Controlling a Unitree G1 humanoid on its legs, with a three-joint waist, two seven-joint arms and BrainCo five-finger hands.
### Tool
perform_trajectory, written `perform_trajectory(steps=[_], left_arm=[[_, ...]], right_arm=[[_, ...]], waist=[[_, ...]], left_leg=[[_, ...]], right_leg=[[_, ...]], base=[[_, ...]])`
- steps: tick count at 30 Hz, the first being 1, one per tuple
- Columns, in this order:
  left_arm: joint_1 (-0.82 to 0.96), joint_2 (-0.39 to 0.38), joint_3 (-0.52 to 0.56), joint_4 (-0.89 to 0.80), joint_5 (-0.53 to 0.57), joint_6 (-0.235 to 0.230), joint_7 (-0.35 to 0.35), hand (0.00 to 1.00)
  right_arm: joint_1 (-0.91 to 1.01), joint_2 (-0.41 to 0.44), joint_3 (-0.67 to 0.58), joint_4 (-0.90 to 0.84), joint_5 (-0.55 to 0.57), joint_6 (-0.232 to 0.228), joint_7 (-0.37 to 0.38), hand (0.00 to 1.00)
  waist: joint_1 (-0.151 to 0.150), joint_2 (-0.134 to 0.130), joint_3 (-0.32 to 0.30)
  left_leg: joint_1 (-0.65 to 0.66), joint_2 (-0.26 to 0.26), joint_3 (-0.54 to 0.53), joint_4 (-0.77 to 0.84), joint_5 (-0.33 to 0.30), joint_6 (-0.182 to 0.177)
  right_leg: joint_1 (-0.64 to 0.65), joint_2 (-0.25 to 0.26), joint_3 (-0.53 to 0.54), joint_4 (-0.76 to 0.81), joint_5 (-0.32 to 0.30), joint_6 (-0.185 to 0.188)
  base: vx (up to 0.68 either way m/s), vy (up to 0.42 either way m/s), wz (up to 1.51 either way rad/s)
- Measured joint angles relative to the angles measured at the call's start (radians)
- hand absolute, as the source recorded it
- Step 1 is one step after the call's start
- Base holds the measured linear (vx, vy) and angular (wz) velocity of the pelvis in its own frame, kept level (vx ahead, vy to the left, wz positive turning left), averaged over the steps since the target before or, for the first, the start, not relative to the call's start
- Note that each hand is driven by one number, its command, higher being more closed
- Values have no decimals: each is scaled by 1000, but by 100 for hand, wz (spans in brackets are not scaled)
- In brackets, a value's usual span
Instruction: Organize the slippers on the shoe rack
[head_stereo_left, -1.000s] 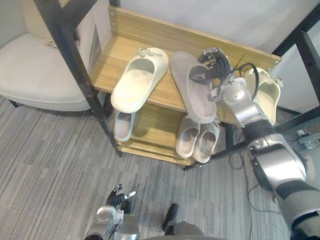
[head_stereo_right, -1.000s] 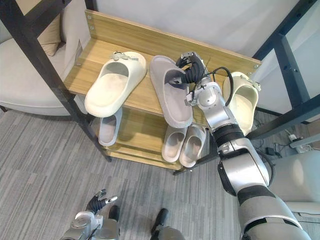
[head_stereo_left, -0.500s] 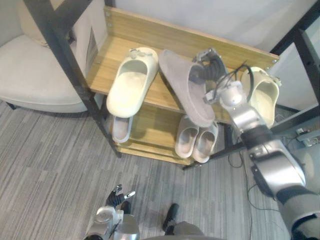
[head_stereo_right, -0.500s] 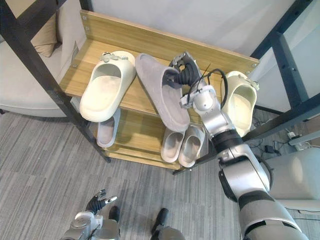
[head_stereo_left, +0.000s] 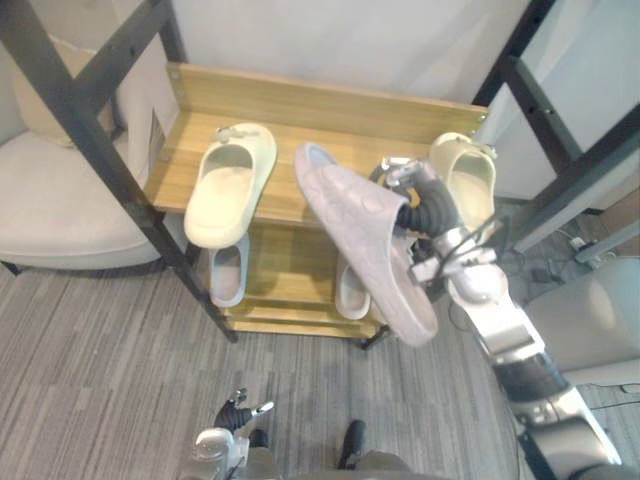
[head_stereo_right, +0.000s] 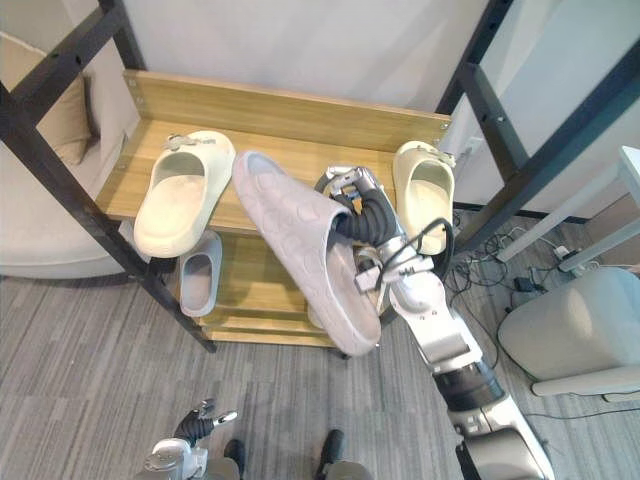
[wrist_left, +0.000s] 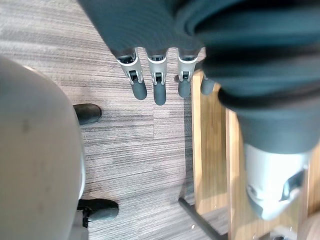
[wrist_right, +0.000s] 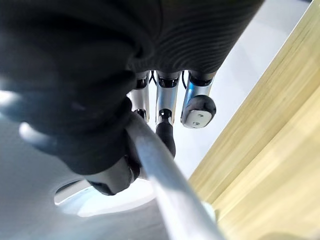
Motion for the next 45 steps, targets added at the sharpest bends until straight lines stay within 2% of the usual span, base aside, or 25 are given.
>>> perform_trajectory(steps=[5,8,10,11,13,14,15,17,18,20,22,24,26,28,30,31,34,38,43,45], left_arm=[[0,-7,-7,18,4,0,-4,0],[3,-9,-26,25,8,-1,-15,0],[4,-17,-44,32,16,-3,-16,0],[3,-17,-45,32,16,-3,-16,0],[-16,-19,-50,31,14,-5,-15,0],[-31,-20,-57,30,12,-6,-15,0],[-58,-21,-75,22,-4,-11,-13,0],[-78,-21,-75,12,-7,-14,-13,0],[-105,-19,-75,10,-23,-23,-11,0],[-128,-17,-74,-5,-40,-29,-10,0],[-148,-8,-71,-39,-46,-61,29,0],[-158,8,-66,-69,-62,-77,35,0],[-178,12,-51,-77,-75,-79,36,0],[-209,12,-21,-96,-85,-93,51,0],[-252,6,5,-111,-103,-103,57,0],[-258,5,9,-114,-104,-103,60,0],[-276,8,78,-156,-148,-102,73,0],[-291,-11,128,-219,-167,-102,73,0],[-296,-22,165,-269,-202,-102,80,0],[-296,-27,165,-279,-202,-102,87,0]], right_arm=[[133,29,21,-8,-4,-6,29,100],[226,46,82,-8,-36,-7,53,100],[276,66,129,-5,-50,-7,70,100],[277,67,130,-4,-51,-7,72,100],[268,67,128,20,-77,-7,72,100],[244,69,128,61,-79,-6,70,100],[190,71,128,140,-102,8,51,100],[138,72,127,191,-119,15,42,100],[79,78,125,234,-122,22,23,100],[7,90,117,280,-142,27,6,100],[-87,87,115,325,-158,42,-33,100],[-149,81,113,348,-158,43,-60,100],[-201,72,102,372,-159,45,-73,100],[-312,49,79,427,-159,50,-103,100],[-413,13,62,449,-158,54,-141,100],[-424,10,58,450,-158,54,-144,100],[-531,4,34,468,-158,57,-187,100],[-578,20,37,468,-159,67,-211,100],[-672,30,26,486,-199,102,-260,100],[-727,56,-7,557,-236,132,-285,100]], waist=[[-4,14,-11],[-7,27,-20],[-13,52,-31],[-14,55,-31],[-16,72,-8],[-19,85,18],[-22,102,59],[-25,110,95],[-24,116,132],[-24,130,170],[-22,137,216],[-21,143,236],[-21,149,253],[-17,152,267],[-15,156,284],[-14,156,288],[3,156,304],[26,156,310],[50,155,310],[59,155,310]], left_leg=[[37,1,-1,2,-1,-1],[52,2,1,2,-5,-7],[3,12,4,33,-32,-9],[-9,12,3,45,-35,-9],[-100,21,-6,176,-70,-5],[-145,27,-8,261,-93,-2],[-228,35,-23,389,-141,3],[-280,39,-32,463,-170,5],[-338,48,-35,537,-200,6],[-406,56,-47,611,-235,9],[-493,62,-57,689,-258,6],[-556,66,-66,754,-272,10],[-604,68,-77,809,-284,5],[-710,80,-85,914,-316,3],[-820,91,-90,1026,-337,15],[-830,92,-91,1039,-342,16],[-967,108,-114,1183,-392,13],[-1065,120,-127,1259,-409,11],[-1138,124,-141,1295,-407,7],[-1145,124,-146,1295,-406,4]], right_leg=[[36,-1,1,9,-4,5],[53,-2,6,12,-12,13],[-14,-13,9,80,-57,14],[-28,-16,9,95,-62,14],[-117,-35,10,226,-103,12],[-157,-48,9,307,-127,2],[-232,-71,10,441,-185,-3],[-283,-86,9,522,-217,-4],[-338,-98,11,591,-252,-7],[-396,-104,10,653,-281,-9],[-484,-128,7,747,-310,-18],[-546,-145,6,822,-336,-20],[-592,-160,6,881,-355,-28],[-693,-182,6,988,-390,-45],[-790,-206,5,1099,-430,-53],[-799,-209,5,1115,-437,-55],[-927,-241,11,1264,-499,-64],[-1011,-262,8,1347,-538,-64],[-1073,-267,1,1387,-548,-78],[-1077,-267,-4,1389,-550,-81]], base=[[-50,-5,0],[-84,-7,-4],[-85,-15,-6],[-78,-2,2],[-49,19,10],[-99,44,22],[-93,40,21],[-161,9,15],[-224,-3,7],[-179,-1,3],[-159,-19,9],[-81,-25,8],[-37,-13,10],[-48,4,8],[-55,3,14],[-67,-14,18],[-75,-4,10],[-44,26,10],[-7,18,3],[15,5,4]])
